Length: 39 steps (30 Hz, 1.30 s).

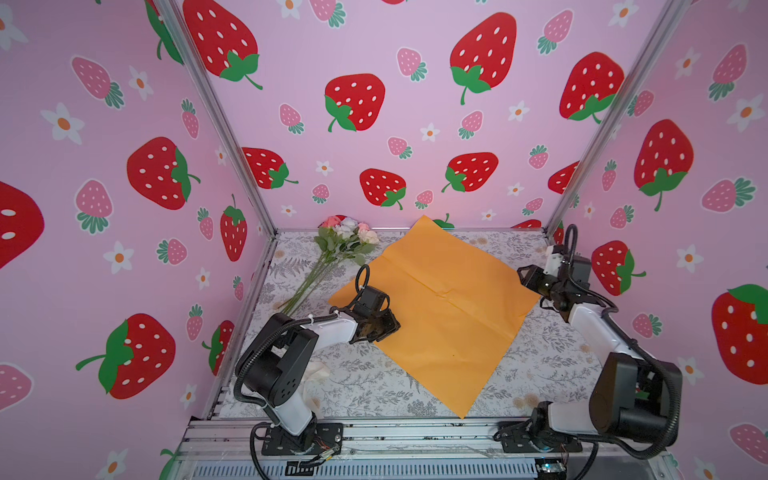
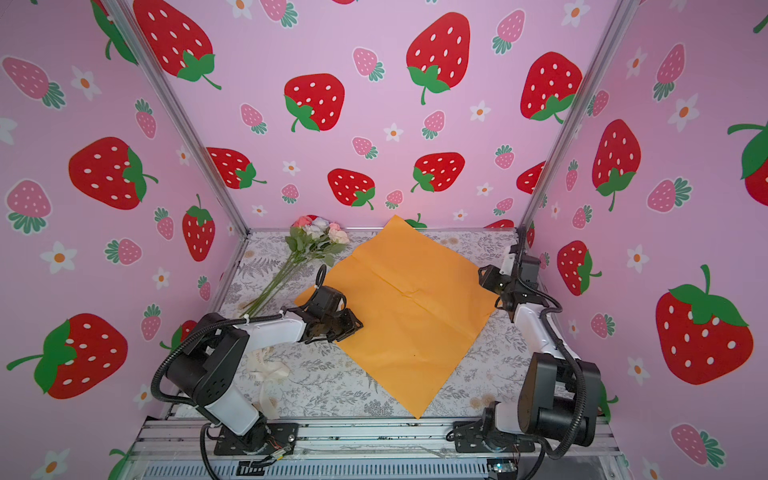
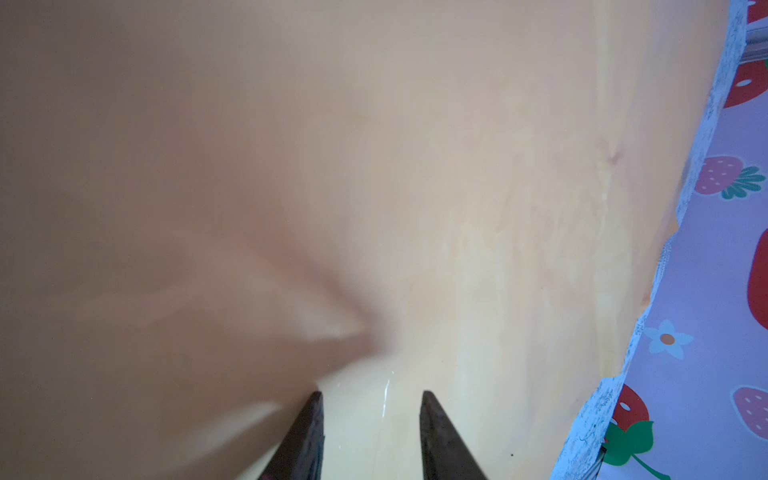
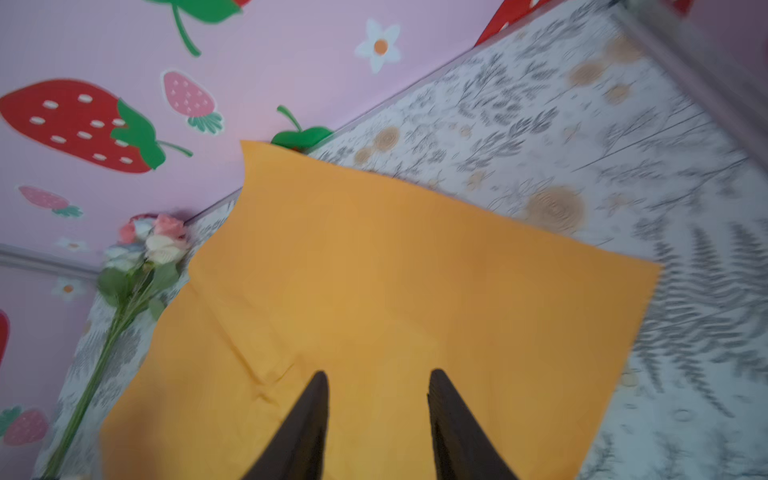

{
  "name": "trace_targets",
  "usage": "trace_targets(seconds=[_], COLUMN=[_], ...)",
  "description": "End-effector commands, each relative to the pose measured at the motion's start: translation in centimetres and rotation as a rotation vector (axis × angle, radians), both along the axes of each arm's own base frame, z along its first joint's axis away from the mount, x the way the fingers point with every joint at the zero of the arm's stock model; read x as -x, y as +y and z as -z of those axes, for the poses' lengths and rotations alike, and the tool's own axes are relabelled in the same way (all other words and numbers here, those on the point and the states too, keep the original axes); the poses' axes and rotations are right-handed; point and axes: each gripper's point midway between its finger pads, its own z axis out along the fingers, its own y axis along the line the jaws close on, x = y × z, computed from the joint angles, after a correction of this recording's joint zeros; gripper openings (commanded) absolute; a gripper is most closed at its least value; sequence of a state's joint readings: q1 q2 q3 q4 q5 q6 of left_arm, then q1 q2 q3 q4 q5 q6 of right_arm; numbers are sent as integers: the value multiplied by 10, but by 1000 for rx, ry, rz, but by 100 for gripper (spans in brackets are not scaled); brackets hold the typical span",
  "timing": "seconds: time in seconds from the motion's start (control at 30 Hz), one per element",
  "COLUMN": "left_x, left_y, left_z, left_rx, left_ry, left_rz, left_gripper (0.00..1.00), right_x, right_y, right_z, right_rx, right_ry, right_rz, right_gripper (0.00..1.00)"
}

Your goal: Tie the bouquet of fake flowers

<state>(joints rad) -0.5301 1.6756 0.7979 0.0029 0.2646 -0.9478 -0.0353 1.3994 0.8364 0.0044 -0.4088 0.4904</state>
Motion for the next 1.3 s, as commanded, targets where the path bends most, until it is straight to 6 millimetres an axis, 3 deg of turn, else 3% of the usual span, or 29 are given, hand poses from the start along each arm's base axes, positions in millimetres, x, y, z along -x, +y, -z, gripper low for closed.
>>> trace_targets(seconds=[0.0, 0.17, 0.3, 0.4, 0.53, 0.6, 0.67, 0.77, 0.9, 1.1, 1.27], left_x=[16, 18, 18, 15, 6, -1, -12, -32, -60, -101, -140], left_y=[12, 14, 14, 11, 8, 14, 27, 67, 125, 202, 232], left_z=[13, 11, 7, -1, -24, -42, -61, -81, -93, -90, -84], left_rx=[-45, -42, -33, -18, -32, -77, -138, -257, -330, -466, -529], left_ry=[76, 74, 65, 44, -2, -37, -75, -87, -57, 22, 22], left_rz=[-22, -29, -31, -22, 22, 55, 85, 95, 95, 74, 135], left_gripper=[40, 40, 40, 41, 44, 48, 53, 58, 62, 62, 62], right_x=[37, 59, 67, 72, 73, 68, 62, 55, 60, 73, 75], right_y=[51, 66, 50, 50, 59, 62, 63, 67, 73, 87, 101], right_z=[48, 84, 117, 131, 135, 123, 106, 76, 53, 34, 25], right_rx=[-78, -33, 90, 112, 72, 60, 57, 43, 12, -58, -104], right_ry=[171, 249, 329, 367, 388, 363, 312, 244, 203, 175, 155], right_rz=[-162, -197, -173, -204, -254, -257, -251, -269, -299, -343, -375], right_gripper=[30, 23, 21, 21, 17, 18, 23, 26, 30, 33, 34])
